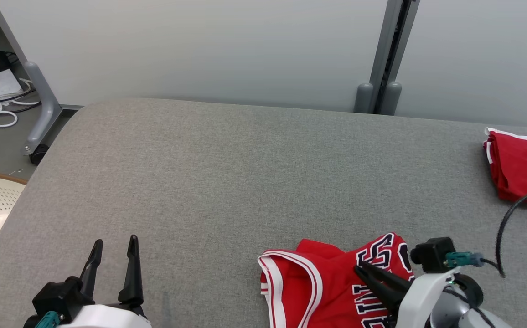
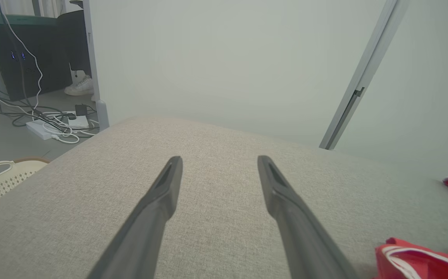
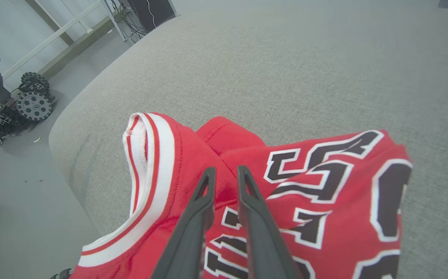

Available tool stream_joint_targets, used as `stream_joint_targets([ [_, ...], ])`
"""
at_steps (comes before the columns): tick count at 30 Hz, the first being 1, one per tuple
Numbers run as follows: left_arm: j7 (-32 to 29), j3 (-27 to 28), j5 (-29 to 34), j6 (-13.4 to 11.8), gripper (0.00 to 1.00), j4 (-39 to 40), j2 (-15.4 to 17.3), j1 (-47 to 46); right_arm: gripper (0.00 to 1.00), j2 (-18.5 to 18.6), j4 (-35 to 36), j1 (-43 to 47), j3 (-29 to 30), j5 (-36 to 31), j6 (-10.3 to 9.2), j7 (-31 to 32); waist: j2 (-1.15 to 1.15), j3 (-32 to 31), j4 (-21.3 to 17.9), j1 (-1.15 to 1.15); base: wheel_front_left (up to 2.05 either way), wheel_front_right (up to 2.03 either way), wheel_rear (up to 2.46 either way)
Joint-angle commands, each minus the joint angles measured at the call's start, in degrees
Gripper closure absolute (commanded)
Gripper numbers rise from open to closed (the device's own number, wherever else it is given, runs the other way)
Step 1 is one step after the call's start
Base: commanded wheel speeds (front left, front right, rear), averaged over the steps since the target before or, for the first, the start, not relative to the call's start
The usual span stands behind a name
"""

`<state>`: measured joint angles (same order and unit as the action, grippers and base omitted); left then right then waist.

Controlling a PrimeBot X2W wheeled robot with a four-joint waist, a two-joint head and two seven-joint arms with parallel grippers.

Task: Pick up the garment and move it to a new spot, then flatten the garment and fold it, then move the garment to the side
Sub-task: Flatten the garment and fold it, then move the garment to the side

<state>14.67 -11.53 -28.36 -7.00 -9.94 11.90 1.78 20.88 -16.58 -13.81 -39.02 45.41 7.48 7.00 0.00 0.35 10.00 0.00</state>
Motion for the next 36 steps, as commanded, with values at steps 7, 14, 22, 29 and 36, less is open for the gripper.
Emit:
stream_joint_targets([
  [7,0.25,0.05,-0.33,-0.32,0.00,0.34,0.21,-0.20,0.00,2.54,2.47,2.47,8.94,0.14,0.03,-1.37,0.00,-0.08,-1.40,0.00,0.00,0.00,0.00],
  [14,0.34,0.05,-0.38,-0.37,0.00,0.46,0.30,-0.27,0.00,2.96,3.16,6.86,19.09,-0.14,0.04,-2.14,0.00,0.05,-1.98,0.00,0.00,0.00,0.00],
  [22,0.34,-0.15,-0.40,-0.18,0.00,0.29,0.47,-0.63,0.00,1.24,3.30,10.16,22.93,-1.70,0.04,-0.24,0.00,0.14,-2.22,0.00,0.00,0.00,0.00],
  [29,0.31,-0.66,-0.34,-0.10,0.00,0.09,0.64,-1.37,0.00,-0.40,3.56,9.98,22.26,-1.65,0.03,3.68,0.00,0.29,-2.25,0.00,0.00,0.00,0.00],
  [36,0.28,-1.37,-0.41,0.04,0.00,-0.40,0.22,-1.65,0.00,-1.38,0.26,7.65,18.04,-1.71,0.03,9.26,0.00,0.60,-1.29,0.00,0.00,0.00,0.00],
])
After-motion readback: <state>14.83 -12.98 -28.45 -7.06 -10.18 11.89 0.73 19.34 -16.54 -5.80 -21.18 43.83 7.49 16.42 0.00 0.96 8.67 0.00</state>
